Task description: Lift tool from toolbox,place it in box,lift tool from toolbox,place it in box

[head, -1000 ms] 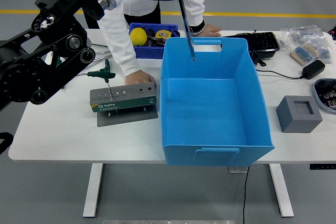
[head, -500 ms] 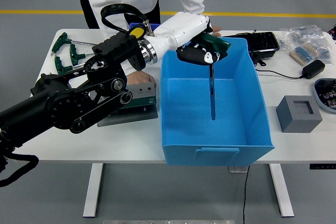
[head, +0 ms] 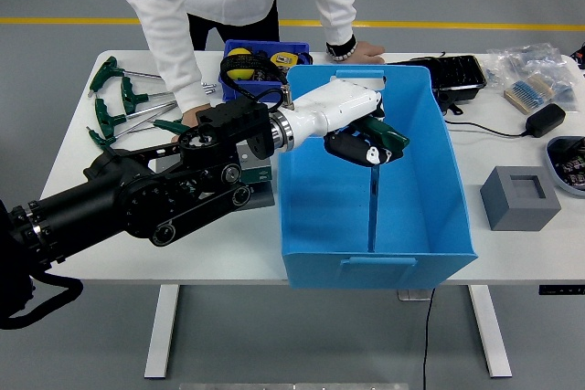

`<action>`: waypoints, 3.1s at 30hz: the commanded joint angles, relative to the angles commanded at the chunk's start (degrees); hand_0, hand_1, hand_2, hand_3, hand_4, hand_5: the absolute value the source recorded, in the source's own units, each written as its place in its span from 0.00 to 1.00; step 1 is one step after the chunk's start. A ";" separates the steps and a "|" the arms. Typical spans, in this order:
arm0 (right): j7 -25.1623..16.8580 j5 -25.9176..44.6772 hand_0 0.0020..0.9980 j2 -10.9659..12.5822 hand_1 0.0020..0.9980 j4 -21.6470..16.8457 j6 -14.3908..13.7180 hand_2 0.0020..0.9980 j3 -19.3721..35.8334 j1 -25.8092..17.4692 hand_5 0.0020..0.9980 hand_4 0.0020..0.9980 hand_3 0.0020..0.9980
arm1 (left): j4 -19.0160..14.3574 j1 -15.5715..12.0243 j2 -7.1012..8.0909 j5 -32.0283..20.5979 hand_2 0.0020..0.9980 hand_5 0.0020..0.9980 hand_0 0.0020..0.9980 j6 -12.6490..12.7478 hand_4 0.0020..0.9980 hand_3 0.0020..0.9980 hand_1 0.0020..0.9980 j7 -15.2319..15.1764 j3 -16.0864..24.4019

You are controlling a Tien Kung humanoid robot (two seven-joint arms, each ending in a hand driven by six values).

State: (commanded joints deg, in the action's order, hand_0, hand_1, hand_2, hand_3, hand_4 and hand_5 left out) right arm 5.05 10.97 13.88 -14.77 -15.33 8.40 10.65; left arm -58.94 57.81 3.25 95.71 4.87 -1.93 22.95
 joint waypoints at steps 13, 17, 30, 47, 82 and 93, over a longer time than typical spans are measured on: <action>0.01 -0.79 0.72 0.25 0.70 -0.07 -0.14 0.75 0.37 0.38 0.72 0.80 0.56 | 3.68 0.70 -2.73 -1.29 0.74 0.64 0.61 0.93 0.93 0.68 0.64 -1.98 -0.26; -0.06 -0.79 0.72 0.33 0.70 -0.08 -0.20 0.75 0.40 0.47 0.72 0.80 0.56 | 4.77 1.00 -3.17 -0.61 0.74 0.64 0.61 1.07 0.93 0.68 0.64 -2.66 -0.17; 0.01 -1.01 0.72 0.28 0.70 -0.07 -0.29 0.75 0.61 0.33 0.72 0.80 0.56 | 4.28 0.92 -2.79 0.48 0.94 0.65 0.84 4.39 0.98 0.78 0.85 -5.11 1.46; -0.74 1.39 0.73 0.12 0.70 0.20 -0.07 0.75 -0.62 -0.65 0.72 0.80 0.56 | -3.78 -5.74 13.27 8.53 0.85 0.83 0.87 -7.37 0.94 0.68 0.82 4.62 11.80; -1.24 3.22 0.72 0.04 0.69 0.25 -0.02 0.75 -1.46 -0.60 0.71 0.79 0.56 | -11.96 -7.17 22.06 11.02 0.75 1.00 0.92 -28.89 0.91 0.58 0.78 24.62 6.79; -1.04 2.71 0.73 0.02 0.69 0.25 -0.06 0.75 -1.15 -0.61 0.71 0.79 0.56 | -11.56 -6.47 22.23 13.52 0.71 1.00 0.93 -30.79 0.91 0.54 0.77 25.30 5.83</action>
State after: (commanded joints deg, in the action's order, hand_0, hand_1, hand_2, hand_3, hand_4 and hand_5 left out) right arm 4.01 13.68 13.90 -14.52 -15.38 7.25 10.04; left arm -70.50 51.34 25.48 109.23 -25.91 23.37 28.77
